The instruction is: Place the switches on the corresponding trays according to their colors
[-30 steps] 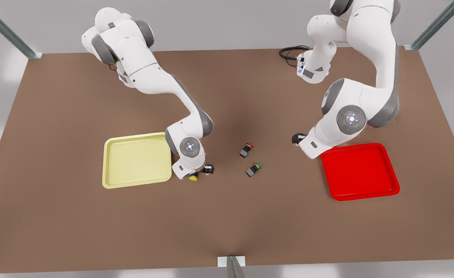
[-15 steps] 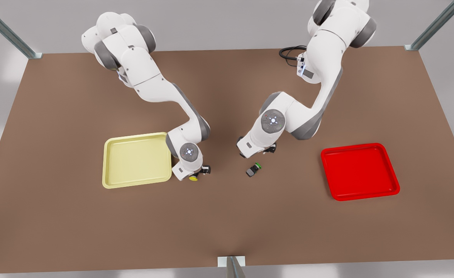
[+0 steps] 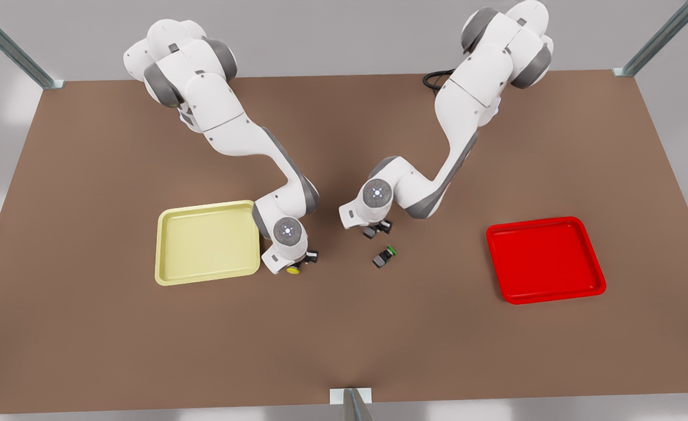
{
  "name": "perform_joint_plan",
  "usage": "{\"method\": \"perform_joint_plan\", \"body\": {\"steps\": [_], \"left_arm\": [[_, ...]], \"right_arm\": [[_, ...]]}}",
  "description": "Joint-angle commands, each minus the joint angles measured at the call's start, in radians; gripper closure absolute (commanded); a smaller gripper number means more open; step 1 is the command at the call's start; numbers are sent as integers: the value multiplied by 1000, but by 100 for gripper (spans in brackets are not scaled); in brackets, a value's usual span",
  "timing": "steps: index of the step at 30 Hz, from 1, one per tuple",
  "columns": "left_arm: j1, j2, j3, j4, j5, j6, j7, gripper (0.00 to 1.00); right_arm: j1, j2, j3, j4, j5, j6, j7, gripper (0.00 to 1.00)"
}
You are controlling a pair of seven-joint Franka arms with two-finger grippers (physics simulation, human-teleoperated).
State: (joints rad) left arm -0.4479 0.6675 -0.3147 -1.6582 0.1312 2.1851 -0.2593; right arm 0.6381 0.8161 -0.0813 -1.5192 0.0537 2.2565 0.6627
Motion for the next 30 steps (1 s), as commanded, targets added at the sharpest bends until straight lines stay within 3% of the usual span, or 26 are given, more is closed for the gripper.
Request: {"method": "perform_joint_plan", "body": {"steps": [1,4,15,30], "left_arm": [[0,-2,2,-5,82,-7,0,0],[-2,-20,8,-32,168,-39,-11,0],[-3,18,2,-78,185,119,60,0],[-28,55,3,-77,183,165,5,0]], "right_arm": [[0,0,0,-1,0,0,0,41],[0,3,-2,1,0,0,0,43],[0,3,0,4,0,-2,0,47],[-11,-23,6,4,0,-5,-5,47]]}}
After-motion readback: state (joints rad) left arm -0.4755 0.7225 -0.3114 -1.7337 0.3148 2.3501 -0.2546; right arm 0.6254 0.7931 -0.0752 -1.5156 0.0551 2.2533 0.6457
